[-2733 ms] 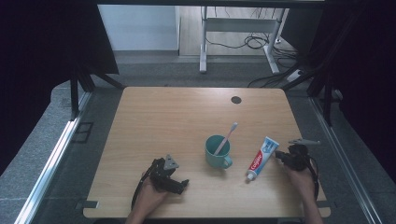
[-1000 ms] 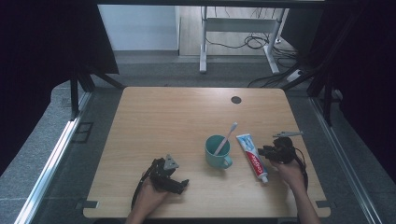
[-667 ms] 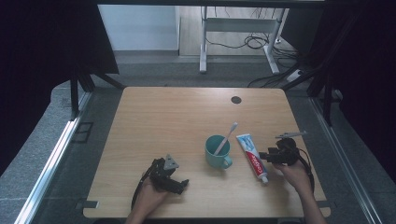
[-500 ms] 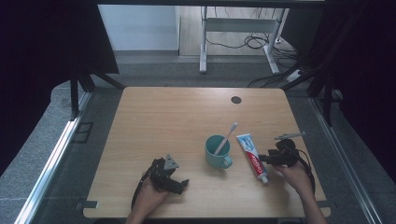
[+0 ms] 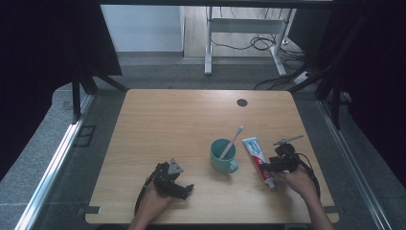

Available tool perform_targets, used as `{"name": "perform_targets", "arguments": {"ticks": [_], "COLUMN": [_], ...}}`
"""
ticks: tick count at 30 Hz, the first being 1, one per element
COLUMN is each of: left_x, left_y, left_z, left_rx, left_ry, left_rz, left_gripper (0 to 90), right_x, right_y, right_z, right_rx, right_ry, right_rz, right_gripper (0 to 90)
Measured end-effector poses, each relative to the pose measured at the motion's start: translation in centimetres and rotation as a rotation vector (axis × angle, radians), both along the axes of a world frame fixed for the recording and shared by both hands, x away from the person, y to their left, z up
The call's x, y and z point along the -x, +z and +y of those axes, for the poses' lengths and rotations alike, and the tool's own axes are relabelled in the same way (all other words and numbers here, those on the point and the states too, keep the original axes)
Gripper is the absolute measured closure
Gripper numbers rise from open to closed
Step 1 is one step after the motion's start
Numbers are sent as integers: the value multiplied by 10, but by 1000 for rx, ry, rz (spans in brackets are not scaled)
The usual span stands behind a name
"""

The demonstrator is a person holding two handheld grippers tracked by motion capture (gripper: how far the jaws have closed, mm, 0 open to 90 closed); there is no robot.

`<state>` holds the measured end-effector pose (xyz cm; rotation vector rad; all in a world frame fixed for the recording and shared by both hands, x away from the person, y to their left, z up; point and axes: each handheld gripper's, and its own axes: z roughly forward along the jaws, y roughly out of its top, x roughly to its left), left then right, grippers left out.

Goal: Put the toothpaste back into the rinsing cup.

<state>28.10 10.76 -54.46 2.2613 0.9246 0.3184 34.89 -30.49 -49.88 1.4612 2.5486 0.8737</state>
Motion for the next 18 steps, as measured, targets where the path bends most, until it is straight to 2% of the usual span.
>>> {"name": "perform_targets", "arguments": {"ticks": [2,5,6,9,10,17,18], "left_x": [0,0,0,0,0,0,0], "left_y": [0,0,0,0,0,0,0], "left_z": [0,0,0,0,0,0,0], "left_rx": [0,0,0,0,0,0,-2], "left_ry": [0,0,0,0,0,0,-1], "left_rz": [0,0,0,0,0,0,1], "left_gripper": [0,0,0,0,0,0,0], "right_x": [-2,-5,-8,-10,-12,-19,-22], "right_y": [-2,-3,-3,-4,-5,-5,-5], "right_z": [4,9,12,14,16,24,27], "right_rx": [24,50,74,87,111,165,189], "right_ry": [12,17,23,28,36,29,27], "right_rz": [34,60,75,95,119,148,160], "right_gripper": [345,334,327,319,313,312,315]}}
